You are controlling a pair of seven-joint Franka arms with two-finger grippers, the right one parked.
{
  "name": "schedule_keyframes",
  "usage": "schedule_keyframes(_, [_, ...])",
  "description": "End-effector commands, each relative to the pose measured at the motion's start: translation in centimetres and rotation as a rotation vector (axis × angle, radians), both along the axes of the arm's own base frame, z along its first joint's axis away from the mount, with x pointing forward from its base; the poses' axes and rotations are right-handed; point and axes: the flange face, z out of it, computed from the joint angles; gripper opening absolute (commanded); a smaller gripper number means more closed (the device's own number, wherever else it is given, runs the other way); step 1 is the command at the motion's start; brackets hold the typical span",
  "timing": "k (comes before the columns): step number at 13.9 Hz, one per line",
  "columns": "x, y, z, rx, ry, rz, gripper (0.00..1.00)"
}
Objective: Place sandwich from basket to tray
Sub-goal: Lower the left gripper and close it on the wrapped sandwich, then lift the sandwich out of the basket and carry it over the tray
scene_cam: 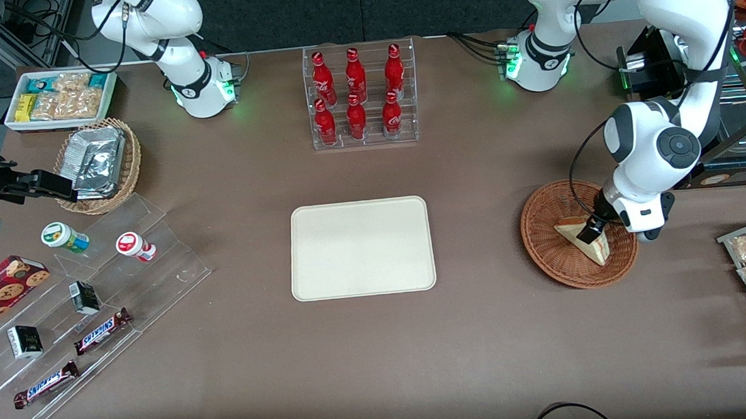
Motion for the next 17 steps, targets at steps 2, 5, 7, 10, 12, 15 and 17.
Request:
schedule_keyframes(2, [0.1,-0.3,-0.7,-0.006,-0.011,0.014,0.42])
schedule_keyframes(5, [0.2,-0.6,-0.9,0.003,-0.003,-0.016,0.0])
schedule_keyframes(7, [0.7,-0.8,0.6,0.008,0.003,-0.031,0.0])
schedule_keyframes(10, [2.7,-2.9,7.2,0.034,0.076,-0.15,0.0])
schedule_keyframes(12, [3.8,-6.1,12.2,0.035,0.107,-0.221,0.0])
schedule_keyframes(15, [4.3,-13.1,17.8,0.023,0.093,-0.315,0.0])
schedule_keyframes(17, [3.2,-18.4,18.7,0.018,0.077,-0.421,0.0])
